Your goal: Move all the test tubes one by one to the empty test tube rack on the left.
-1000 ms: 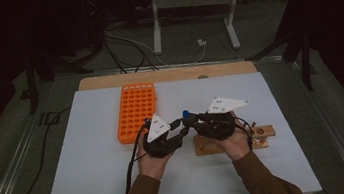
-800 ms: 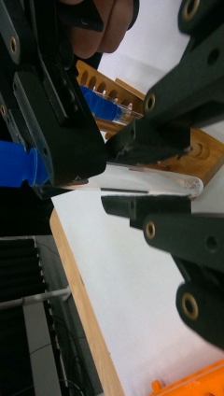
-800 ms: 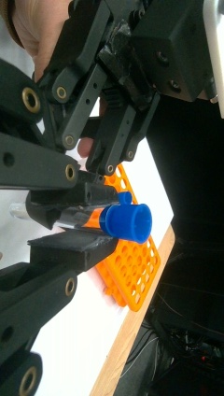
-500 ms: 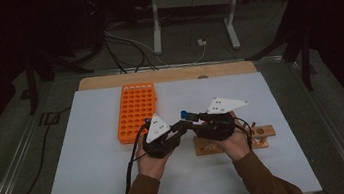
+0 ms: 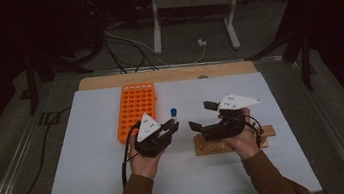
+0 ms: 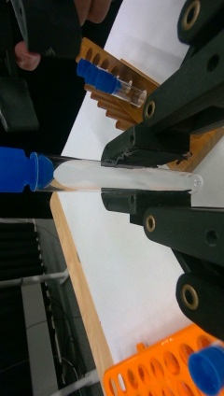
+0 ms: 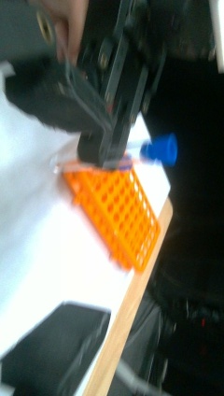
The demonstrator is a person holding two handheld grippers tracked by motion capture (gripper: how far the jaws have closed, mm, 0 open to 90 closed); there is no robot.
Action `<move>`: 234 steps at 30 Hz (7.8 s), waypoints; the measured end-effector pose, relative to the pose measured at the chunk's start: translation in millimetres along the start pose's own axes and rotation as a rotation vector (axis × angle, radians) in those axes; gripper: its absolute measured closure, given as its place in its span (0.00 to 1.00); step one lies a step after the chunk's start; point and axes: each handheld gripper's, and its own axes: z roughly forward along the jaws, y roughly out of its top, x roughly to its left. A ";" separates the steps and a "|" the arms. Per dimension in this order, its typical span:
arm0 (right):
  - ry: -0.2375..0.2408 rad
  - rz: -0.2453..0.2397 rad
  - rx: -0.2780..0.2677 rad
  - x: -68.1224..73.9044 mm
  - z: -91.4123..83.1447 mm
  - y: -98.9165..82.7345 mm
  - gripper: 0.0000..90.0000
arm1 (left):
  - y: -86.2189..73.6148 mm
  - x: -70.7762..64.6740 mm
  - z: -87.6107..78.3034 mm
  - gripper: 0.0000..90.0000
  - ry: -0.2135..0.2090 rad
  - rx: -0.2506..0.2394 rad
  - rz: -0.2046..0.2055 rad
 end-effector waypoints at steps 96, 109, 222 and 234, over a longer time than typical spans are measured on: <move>-0.180 0.099 -0.031 -66.1 -83.1 -48.2 0.00 | -60.8 76.3 -6.3 0.86 0.242 0.198 -0.061; -0.170 0.095 -0.024 -64.7 -80.9 -49.8 0.00 | -58.0 74.1 -11.0 0.87 0.235 0.196 -0.041; -0.045 -0.039 0.004 -38.6 -34.4 4.7 0.86 | -23.6 53.8 -59.4 0.01 0.234 -0.010 -0.076; -0.007 -0.034 0.017 -23.9 -10.0 10.2 0.86 | -10.9 39.6 -47.0 0.01 0.185 0.005 -0.074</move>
